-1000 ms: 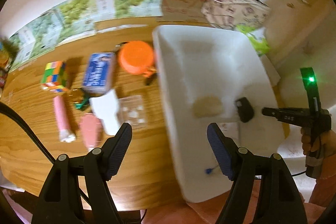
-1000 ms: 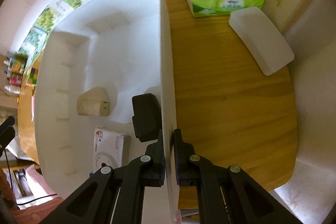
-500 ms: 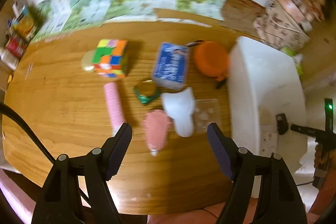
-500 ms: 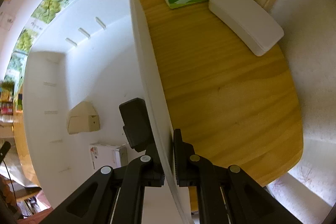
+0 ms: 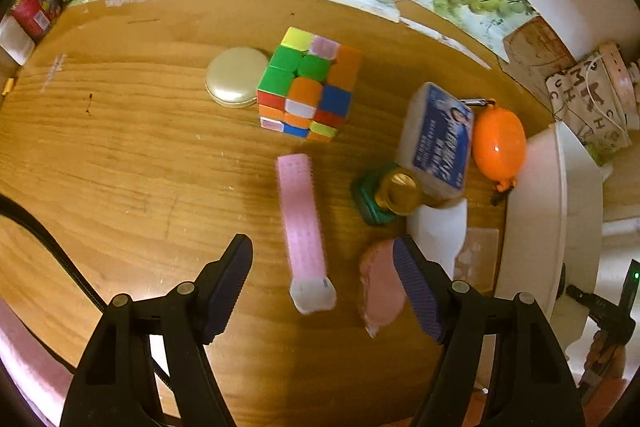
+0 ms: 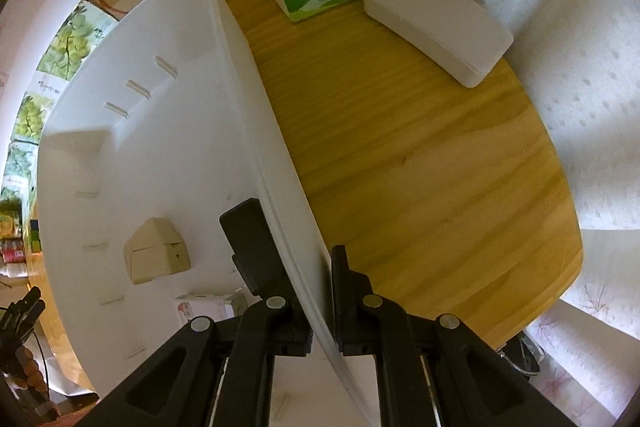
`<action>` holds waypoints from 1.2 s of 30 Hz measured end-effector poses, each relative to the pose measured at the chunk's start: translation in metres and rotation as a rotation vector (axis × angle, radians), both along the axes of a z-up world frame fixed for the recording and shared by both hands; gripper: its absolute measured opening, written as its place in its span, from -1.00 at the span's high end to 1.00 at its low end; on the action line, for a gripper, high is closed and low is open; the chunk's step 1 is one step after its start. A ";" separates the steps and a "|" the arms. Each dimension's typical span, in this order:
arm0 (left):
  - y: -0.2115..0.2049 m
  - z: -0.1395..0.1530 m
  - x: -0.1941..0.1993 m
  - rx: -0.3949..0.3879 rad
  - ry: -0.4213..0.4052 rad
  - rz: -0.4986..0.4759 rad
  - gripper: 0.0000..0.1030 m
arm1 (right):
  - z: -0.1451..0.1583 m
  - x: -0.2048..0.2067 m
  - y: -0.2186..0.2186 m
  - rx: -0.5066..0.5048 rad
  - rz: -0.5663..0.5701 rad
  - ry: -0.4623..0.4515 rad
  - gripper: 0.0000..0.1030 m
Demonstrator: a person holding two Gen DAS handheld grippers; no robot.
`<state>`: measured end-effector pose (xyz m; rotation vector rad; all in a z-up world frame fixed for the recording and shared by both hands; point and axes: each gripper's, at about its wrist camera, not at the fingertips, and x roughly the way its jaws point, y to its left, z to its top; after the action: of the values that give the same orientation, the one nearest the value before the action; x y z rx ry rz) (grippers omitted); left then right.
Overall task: Organize rigid objects
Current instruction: 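Move the left tool to the pink hair roller and close on it, then carry the pink hair roller into the white tray and open the left gripper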
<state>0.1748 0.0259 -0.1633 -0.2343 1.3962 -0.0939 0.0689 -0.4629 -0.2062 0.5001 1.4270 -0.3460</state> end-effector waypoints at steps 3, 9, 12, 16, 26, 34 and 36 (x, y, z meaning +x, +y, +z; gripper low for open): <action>0.005 -0.010 0.009 -0.003 0.016 -0.011 -0.34 | -0.002 -0.001 -0.003 -0.001 -0.023 0.000 0.83; 0.012 -0.029 0.021 -0.038 0.073 -0.018 -0.16 | -0.001 -0.005 -0.002 -0.010 -0.062 0.005 0.80; 0.015 -0.035 0.027 -0.043 0.090 -0.017 -0.09 | -0.001 -0.003 -0.002 -0.018 -0.073 0.012 0.79; 0.018 -0.043 0.034 -0.059 0.117 -0.015 0.14 | -0.002 -0.001 0.000 -0.023 -0.087 0.018 0.78; 0.019 -0.049 0.039 -0.092 0.137 -0.032 0.47 | -0.002 0.002 0.001 -0.034 -0.102 0.026 0.75; 0.020 -0.050 0.040 -0.104 0.140 -0.031 0.51 | 0.000 0.002 0.004 -0.041 -0.095 0.028 0.75; 0.020 -0.049 0.038 -0.097 0.137 -0.034 0.51 | 0.000 0.002 0.005 -0.041 -0.094 0.025 0.75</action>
<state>0.2125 0.0462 -0.2122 -0.3027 1.5341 -0.1766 0.0704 -0.4581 -0.2066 0.5325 1.4210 -0.4574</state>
